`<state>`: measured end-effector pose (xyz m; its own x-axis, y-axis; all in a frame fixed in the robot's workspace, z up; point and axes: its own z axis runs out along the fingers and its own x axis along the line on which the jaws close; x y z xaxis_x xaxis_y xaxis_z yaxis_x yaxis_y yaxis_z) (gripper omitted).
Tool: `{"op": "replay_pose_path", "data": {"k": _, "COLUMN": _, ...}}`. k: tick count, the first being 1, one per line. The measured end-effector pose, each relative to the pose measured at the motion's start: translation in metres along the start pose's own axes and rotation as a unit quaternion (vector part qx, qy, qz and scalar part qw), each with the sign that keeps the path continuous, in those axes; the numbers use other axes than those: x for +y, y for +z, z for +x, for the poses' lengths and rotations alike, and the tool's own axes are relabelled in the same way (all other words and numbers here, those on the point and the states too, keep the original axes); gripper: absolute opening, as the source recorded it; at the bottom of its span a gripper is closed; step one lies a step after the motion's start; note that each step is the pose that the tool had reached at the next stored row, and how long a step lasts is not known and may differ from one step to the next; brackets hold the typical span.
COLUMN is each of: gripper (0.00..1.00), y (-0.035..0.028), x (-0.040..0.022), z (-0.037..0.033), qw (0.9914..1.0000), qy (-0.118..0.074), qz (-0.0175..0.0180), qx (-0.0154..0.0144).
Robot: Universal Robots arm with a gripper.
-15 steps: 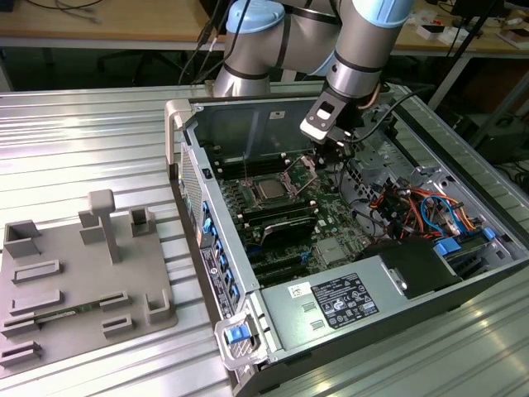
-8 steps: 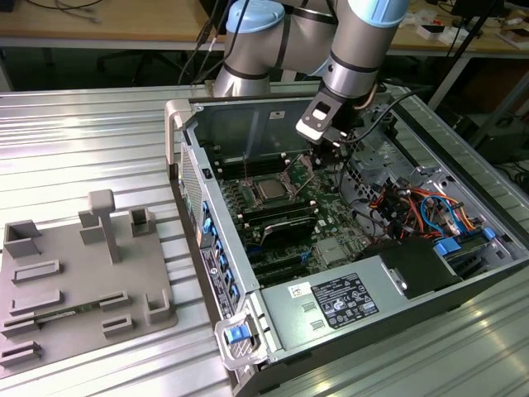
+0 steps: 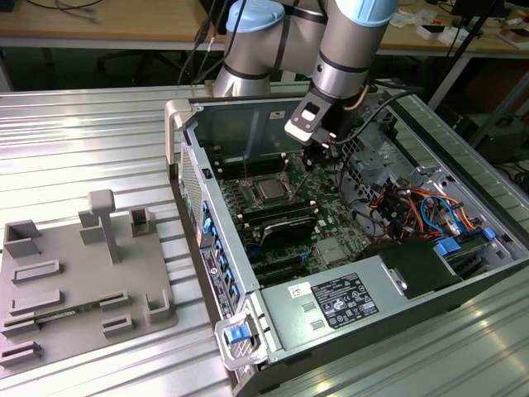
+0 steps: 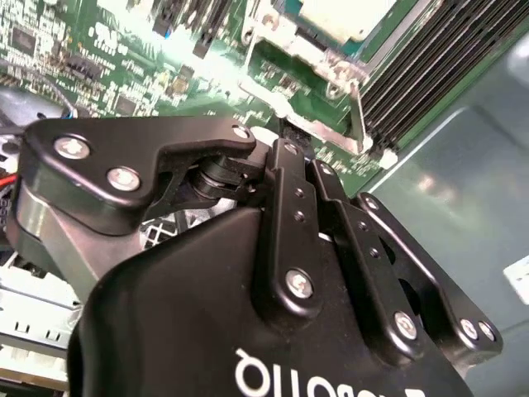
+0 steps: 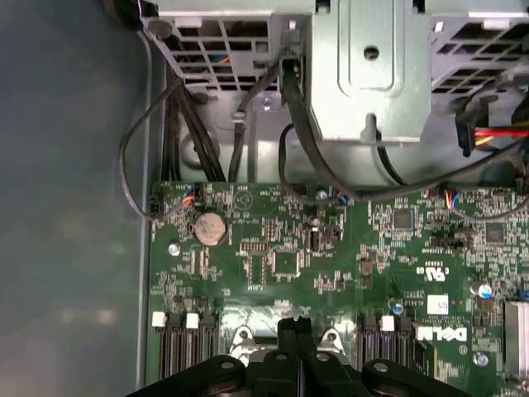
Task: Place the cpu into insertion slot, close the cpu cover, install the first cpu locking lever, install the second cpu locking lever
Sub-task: 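Close the cpu cover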
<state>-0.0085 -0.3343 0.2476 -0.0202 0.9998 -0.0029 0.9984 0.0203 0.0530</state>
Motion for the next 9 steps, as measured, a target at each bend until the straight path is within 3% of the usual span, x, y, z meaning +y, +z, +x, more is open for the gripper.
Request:
{"op": "replay_pose_path", "data": {"k": 4, "gripper": 0.11, "y": -0.0005, "x": -0.0102, "z": 0.0002, "qw": 1.00000, "qy": 0.000, "qz": 0.0000, "qx": 0.0002}}
{"op": "replay_pose_path", "data": {"k": 9, "gripper": 0.11, "y": -0.0006, "x": -0.0127, "z": 0.0003, "qw": 1.00000, "qy": 0.000, "qz": 0.0000, "qx": 0.0003}}
